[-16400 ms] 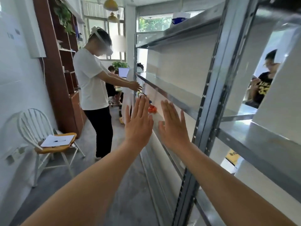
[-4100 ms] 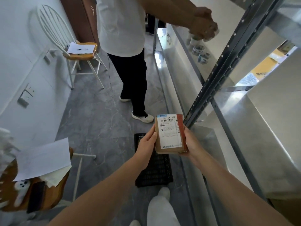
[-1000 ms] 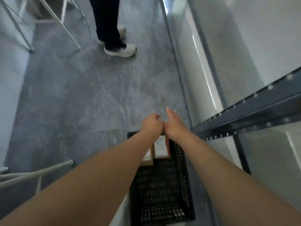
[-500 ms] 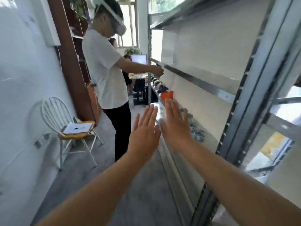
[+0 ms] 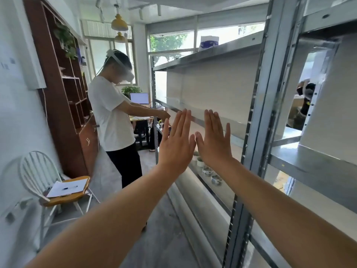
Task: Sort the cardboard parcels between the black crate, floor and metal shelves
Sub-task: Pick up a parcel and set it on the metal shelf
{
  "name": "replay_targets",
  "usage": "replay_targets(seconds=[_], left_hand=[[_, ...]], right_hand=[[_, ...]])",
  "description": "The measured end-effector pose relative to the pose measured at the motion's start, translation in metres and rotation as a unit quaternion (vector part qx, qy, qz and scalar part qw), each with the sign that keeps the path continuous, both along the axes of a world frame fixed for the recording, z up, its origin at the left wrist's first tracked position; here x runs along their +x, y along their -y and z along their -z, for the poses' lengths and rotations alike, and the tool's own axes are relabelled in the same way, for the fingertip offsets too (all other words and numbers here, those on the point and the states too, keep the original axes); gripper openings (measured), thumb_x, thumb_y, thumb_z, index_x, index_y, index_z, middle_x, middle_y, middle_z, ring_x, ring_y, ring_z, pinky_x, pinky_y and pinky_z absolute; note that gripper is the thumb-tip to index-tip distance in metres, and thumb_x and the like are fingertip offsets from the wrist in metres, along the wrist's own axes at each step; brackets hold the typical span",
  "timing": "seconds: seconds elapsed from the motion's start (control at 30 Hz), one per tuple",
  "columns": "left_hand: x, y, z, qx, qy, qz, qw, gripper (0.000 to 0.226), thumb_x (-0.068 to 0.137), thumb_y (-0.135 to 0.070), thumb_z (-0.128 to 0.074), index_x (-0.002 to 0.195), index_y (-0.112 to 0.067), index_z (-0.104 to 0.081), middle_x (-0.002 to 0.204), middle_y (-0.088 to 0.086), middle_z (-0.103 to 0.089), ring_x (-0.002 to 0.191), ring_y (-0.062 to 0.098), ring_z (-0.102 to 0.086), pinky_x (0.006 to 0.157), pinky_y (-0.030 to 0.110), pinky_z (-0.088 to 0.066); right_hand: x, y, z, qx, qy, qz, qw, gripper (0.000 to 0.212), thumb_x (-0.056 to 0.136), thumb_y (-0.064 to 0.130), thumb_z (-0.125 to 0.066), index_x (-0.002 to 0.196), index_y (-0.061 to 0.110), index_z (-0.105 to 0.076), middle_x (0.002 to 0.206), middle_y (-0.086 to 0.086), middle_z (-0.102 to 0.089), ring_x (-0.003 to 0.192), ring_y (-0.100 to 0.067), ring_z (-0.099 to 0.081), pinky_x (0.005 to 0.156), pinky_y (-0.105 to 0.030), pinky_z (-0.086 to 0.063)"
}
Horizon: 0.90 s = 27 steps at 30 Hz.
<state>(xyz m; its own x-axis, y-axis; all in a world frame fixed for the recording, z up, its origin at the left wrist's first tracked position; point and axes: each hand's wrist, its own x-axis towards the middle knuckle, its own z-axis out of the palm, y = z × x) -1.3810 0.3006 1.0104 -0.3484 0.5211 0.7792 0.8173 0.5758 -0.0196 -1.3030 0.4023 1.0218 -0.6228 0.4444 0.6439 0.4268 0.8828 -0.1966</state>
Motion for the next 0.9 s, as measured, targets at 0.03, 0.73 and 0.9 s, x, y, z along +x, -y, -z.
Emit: replay_targets(seconds=[0.03, 0.73, 0.9], left_hand=[[-0.001, 0.002, 0.003, -0.001, -0.007, 0.008, 1.0, 0.06, 0.103, -0.036, -0.014, 0.156, -0.01, -0.002, 0.164, 0.003, 0.0, 0.151, 0.017, 0.004, 0.123, 0.046, -0.005], [0.18, -0.035, 0.03, -0.024, 0.072, 0.288, 0.955, 0.066, 0.101, -0.052, 0.001, 0.153, -0.016, 0.017, 0.162, 0.001, 0.019, 0.149, 0.017, 0.018, 0.122, 0.048, 0.003], [0.27, -0.026, 0.018, -0.023, 0.054, 0.328, 0.943, 0.063, 0.101, -0.047, -0.004, 0.152, -0.015, 0.017, 0.162, 0.002, 0.017, 0.149, 0.019, 0.015, 0.122, 0.048, 0.002]], right_hand=[[0.001, 0.005, 0.001, -0.014, -0.005, 0.008, 1.0, 0.067, 0.104, 0.043, -0.023, 0.156, 0.017, 0.01, 0.164, 0.001, 0.013, 0.15, -0.012, 0.014, 0.121, -0.046, 0.009], [0.226, 0.039, 0.014, -0.009, 0.12, 0.335, 0.935, 0.074, 0.095, 0.059, -0.007, 0.155, 0.021, 0.013, 0.163, 0.002, 0.017, 0.15, -0.016, 0.016, 0.121, -0.05, 0.009], [0.317, 0.067, 0.014, -0.015, 0.121, 0.362, 0.924, 0.077, 0.089, 0.057, 0.003, 0.156, 0.019, 0.012, 0.164, 0.001, 0.015, 0.15, -0.015, 0.015, 0.121, -0.05, 0.009]])
